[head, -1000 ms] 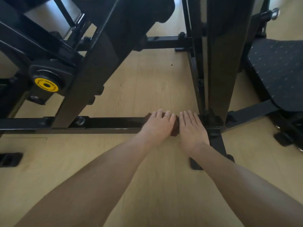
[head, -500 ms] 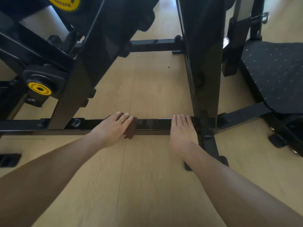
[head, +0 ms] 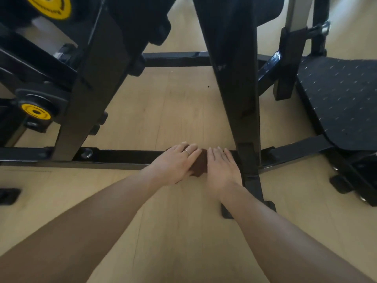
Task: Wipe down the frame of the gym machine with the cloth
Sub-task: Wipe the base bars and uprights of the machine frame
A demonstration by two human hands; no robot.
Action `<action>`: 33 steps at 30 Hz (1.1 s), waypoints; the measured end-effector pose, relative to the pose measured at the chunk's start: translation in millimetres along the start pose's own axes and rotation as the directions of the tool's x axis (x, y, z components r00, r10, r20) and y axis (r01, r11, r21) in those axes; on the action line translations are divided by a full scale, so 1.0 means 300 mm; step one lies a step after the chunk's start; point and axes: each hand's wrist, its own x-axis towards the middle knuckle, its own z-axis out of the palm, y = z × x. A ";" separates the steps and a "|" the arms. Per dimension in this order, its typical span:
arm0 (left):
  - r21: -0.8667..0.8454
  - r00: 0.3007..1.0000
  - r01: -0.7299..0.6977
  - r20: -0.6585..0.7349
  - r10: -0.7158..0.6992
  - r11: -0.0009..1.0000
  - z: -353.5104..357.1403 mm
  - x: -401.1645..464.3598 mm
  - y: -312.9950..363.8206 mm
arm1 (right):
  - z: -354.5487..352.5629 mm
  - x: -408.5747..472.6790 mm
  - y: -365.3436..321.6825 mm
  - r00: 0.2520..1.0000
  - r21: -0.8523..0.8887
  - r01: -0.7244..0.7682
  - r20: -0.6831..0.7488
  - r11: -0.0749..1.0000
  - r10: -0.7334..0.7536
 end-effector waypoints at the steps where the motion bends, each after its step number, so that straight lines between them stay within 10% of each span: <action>1: 0.022 1.000 0.026 0.017 -0.027 0.999 0.007 -0.031 -0.025 | 0.001 -0.001 0.002 1.000 0.000 0.003 -0.006 1.000 -0.003; 9: 0.104 0.891 0.422 0.137 -0.433 0.901 0.133 -0.288 -0.226 | -0.006 -0.004 -0.040 0.998 -0.058 -0.038 0.052 0.998 0.041; 15: -0.157 0.940 0.341 0.059 -0.335 0.927 0.066 -0.086 0.003 | -0.038 0.017 -0.045 0.988 -0.083 -0.041 0.147 0.996 0.053; 24: 0.028 0.968 0.235 0.087 -0.237 0.972 -0.042 -0.093 0.065 | -0.132 -0.009 -0.030 0.975 -0.037 -0.037 0.219 0.999 0.044; 29: -0.370 0.935 0.354 0.119 -0.334 0.859 -0.203 -0.299 0.001 | -0.331 -0.119 -0.157 0.994 0.203 -0.072 0.098 0.976 0.053; 33: -0.734 0.885 0.290 -0.038 -0.463 0.614 -0.375 -0.449 -0.054 | -0.525 -0.198 -0.284 0.964 0.358 0.064 -0.265 0.932 0.036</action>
